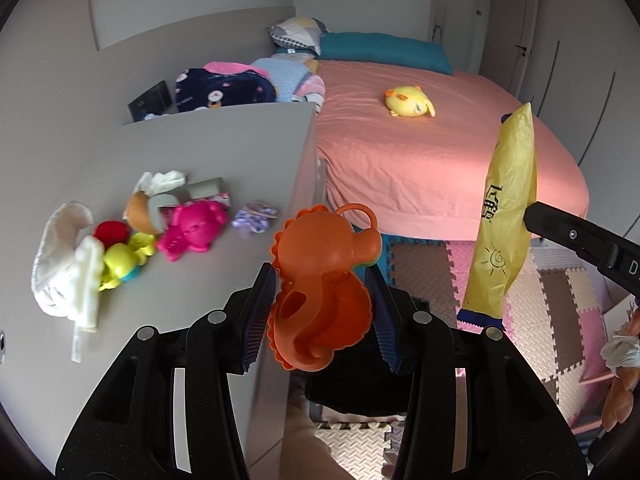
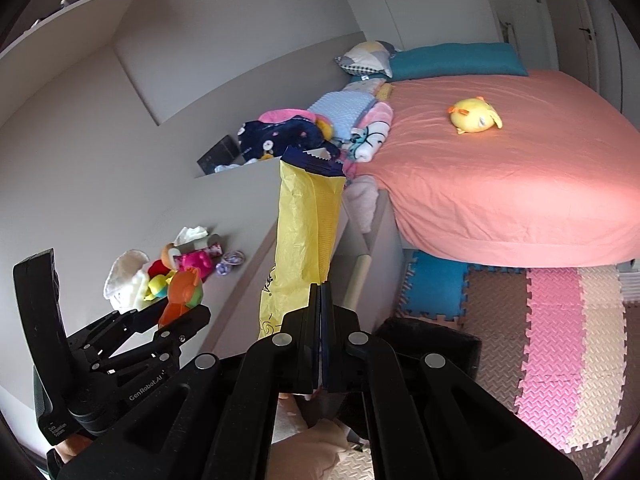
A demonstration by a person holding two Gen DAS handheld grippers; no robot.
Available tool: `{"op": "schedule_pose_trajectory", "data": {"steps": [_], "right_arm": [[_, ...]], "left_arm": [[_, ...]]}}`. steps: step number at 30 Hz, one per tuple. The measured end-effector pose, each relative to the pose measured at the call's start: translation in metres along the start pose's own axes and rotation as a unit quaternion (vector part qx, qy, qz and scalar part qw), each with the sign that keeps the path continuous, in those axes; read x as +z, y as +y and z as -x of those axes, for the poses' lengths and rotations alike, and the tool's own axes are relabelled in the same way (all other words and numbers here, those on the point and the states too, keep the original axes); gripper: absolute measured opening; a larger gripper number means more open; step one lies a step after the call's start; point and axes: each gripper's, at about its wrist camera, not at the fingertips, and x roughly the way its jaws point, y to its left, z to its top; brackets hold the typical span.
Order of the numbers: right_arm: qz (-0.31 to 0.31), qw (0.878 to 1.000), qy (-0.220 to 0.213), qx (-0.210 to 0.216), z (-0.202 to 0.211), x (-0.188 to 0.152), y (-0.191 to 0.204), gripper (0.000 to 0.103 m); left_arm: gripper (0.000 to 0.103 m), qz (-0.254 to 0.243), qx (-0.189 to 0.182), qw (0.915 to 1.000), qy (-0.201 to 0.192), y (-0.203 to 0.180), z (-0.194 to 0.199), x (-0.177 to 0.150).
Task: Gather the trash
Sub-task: 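Carry the orange toy and yellow wrapper over the black bin and release, then move both open tools back toward the desk items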
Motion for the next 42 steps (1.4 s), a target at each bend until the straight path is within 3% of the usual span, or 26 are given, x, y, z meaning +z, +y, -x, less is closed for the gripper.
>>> {"op": "schedule_pose_trajectory", "data": {"steps": [7,9,11,14,15,24,42], "right_arm": [[-0.011,1.0,0.011,-0.015,-0.007,0.002,-0.014,0.001],[-0.012,0.999,0.019,-0.033,-0.011,0.003,-0.018,0.001],[-0.015,0.999,0.017,-0.044,-0.012,0.005,-0.019,0.008],[-0.026,0.997,0.004,-0.066,-0.009,0.006,-0.022,0.059],[-0.025,0.997,-0.007,-0.072,-0.007,0.006,-0.022,0.061],[-0.03,0.996,-0.017,-0.078,-0.006,0.008,-0.026,0.07],[0.02,0.997,0.006,-0.075,-0.031,0.007,0.015,0.072]], "left_arm": [[0.046,-0.014,-0.027,0.9992,0.027,-0.015,-0.023,0.0],[0.051,-0.021,-0.048,0.9977,0.043,-0.017,-0.032,0.0],[0.098,-0.024,-0.05,0.9973,0.049,-0.019,-0.035,0.0],[0.097,-0.03,-0.039,0.9979,0.043,-0.018,-0.035,-0.001],[0.097,-0.027,-0.038,0.998,0.043,-0.017,-0.035,0.0],[0.097,-0.027,-0.025,0.9986,0.039,-0.009,-0.03,-0.001],[0.097,-0.004,-0.007,0.9995,0.031,0.021,-0.02,-0.004]]}}
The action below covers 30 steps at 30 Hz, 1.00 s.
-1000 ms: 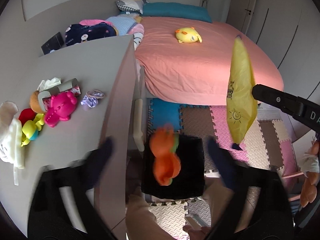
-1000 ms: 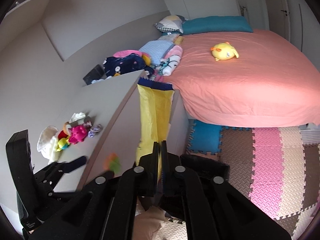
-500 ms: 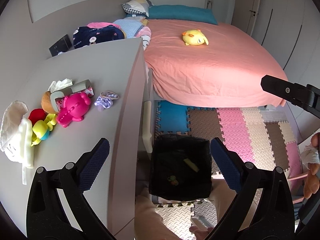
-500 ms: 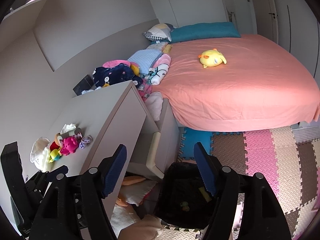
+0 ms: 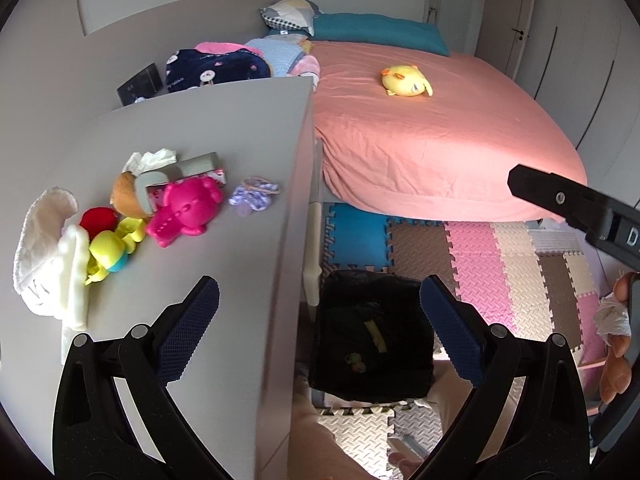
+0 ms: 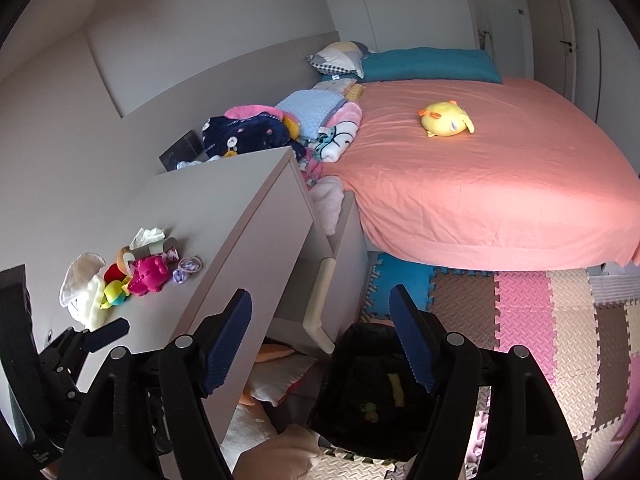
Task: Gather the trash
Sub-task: 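Move both open tools back toward the desk items, then grasp the white towel with the left gripper while the right grasps the lilac flower clip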
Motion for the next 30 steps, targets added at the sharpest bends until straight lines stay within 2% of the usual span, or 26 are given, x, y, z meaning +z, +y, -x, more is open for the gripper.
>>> {"op": "schedule_pose_trajectory", "data": {"steps": [17,30], "right_arm": [[0.061,0.997,0.031,0.044,-0.042,0.008,0.084,0.072],[0.095,0.992,0.072,0.047,-0.087,0.006,0.124,0.072]], "left_arm": [[0.097,0.068,0.048,0.9965,-0.006,0.093,0.023,-0.009],[0.097,0.116,0.086,0.9895,-0.004,0.165,0.038,-0.027]]}}
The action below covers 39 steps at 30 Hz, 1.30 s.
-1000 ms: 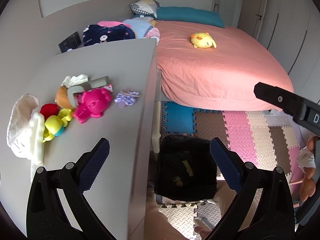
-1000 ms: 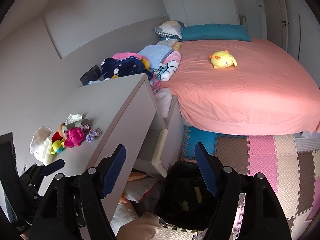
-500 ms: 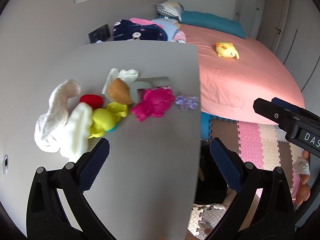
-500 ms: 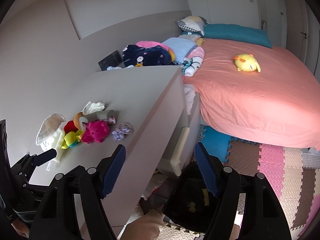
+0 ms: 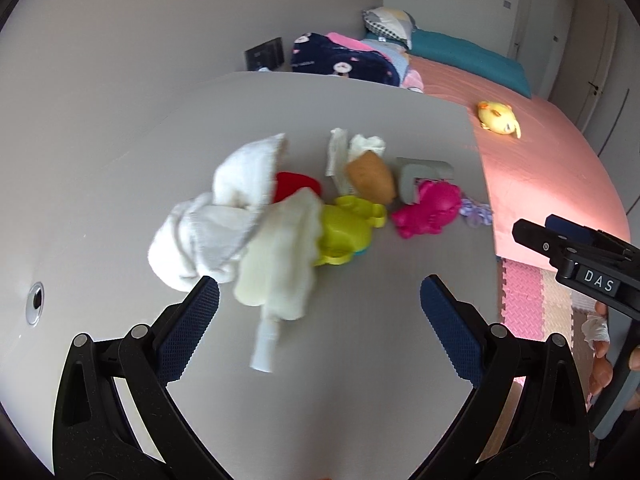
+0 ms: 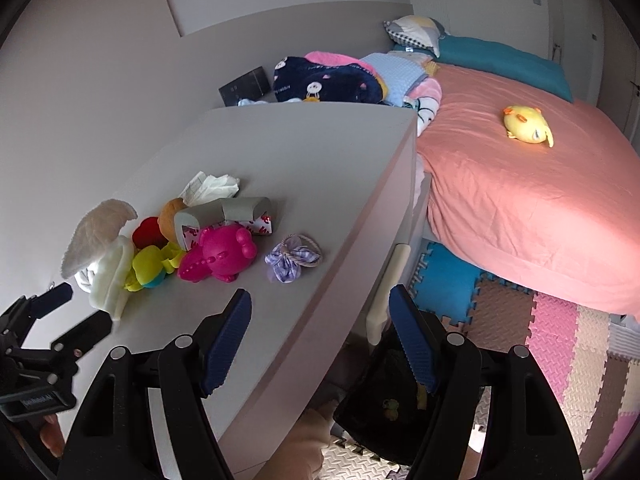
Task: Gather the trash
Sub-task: 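Grasp the white towel with the left gripper while the right grasps the lilac flower clip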
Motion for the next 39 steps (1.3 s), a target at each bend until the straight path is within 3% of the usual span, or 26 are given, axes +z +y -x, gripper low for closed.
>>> {"op": "schedule_pose_trajectory", "data": {"steps": [4,9,12,22,27,31,33,35,39], "right_arm": [[0.008,1.0,0.013,-0.006,-0.016,0.004,0.004,0.071],[0.014,0.999,0.033,-0.008,-0.039,0.01,0.008,0.058],[0.014,0.999,0.035,-0.01,-0.047,0.012,0.012,0.057],[0.034,0.999,0.018,-0.034,-0.058,0.02,0.019,0.053],[0.035,0.998,0.002,-0.05,-0.057,0.024,0.012,0.035],[0.03,0.998,-0.004,-0.047,-0.058,0.028,0.006,0.028],[0.027,0.999,-0.006,-0.044,-0.057,0.028,0.005,0.025],[0.024,0.999,-0.006,-0.04,-0.057,0.028,0.003,0.024],[0.011,1.0,-0.001,-0.022,-0.056,0.029,0.0,0.021]], "left_arm": [[0.097,0.018,0.007,0.9998,-0.001,0.023,-0.001,0.001],[0.097,0.041,0.02,0.999,0.0,0.051,-0.007,0.003],[0.097,0.046,0.037,0.9983,0.0,0.064,-0.012,0.004],[0.097,0.055,0.015,0.9984,0.005,0.086,-0.037,0.022],[0.097,0.052,0.007,0.9985,0.014,0.089,-0.055,0.031],[0.097,0.057,-0.003,0.9983,0.015,0.094,-0.063,0.034],[0.089,0.06,-0.001,0.9981,0.014,0.095,-0.063,0.034],[0.073,0.066,-0.011,0.9976,0.018,0.097,-0.064,0.033],[0.061,0.075,-0.019,0.9968,0.018,0.1,-0.062,0.031]]}}
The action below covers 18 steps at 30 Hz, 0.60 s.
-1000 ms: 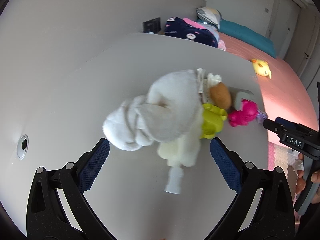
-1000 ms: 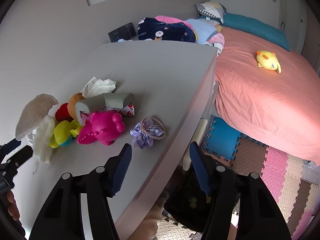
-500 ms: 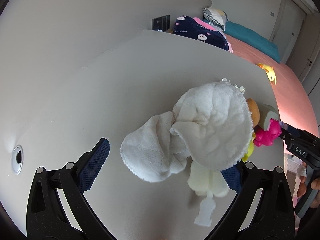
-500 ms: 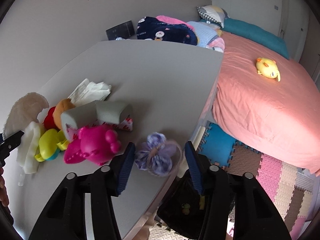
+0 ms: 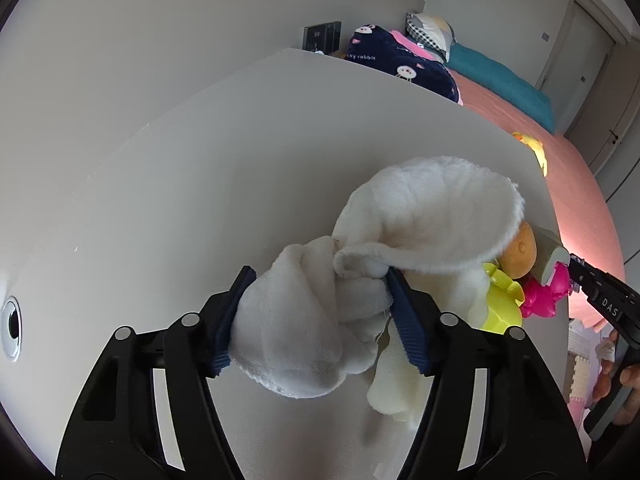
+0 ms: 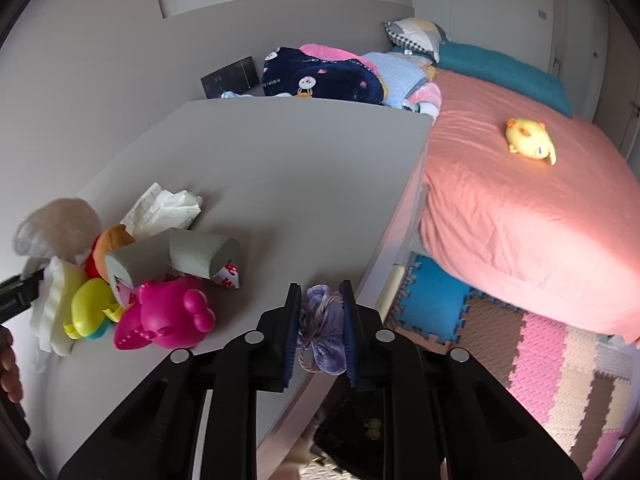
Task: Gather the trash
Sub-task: 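Grasp the white towel with the left gripper while the right grasps the lilac flower clip, then carry the towel and flower clip over the black bin and release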
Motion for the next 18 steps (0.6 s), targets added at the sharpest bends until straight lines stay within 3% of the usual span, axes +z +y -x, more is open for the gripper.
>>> {"op": "schedule_pose_trajectory", "data": {"steps": [8,18], "right_arm": [[0.0,1.0,0.0,0.014,0.009,-0.002,0.006,0.02],[0.002,0.999,-0.024,0.026,0.041,-0.005,0.007,0.02]], "left_arm": [[0.049,0.006,0.013,0.9997,-0.022,0.005,0.015,-0.003],[0.047,-0.001,0.016,0.9971,-0.075,-0.002,0.069,-0.001]]}}
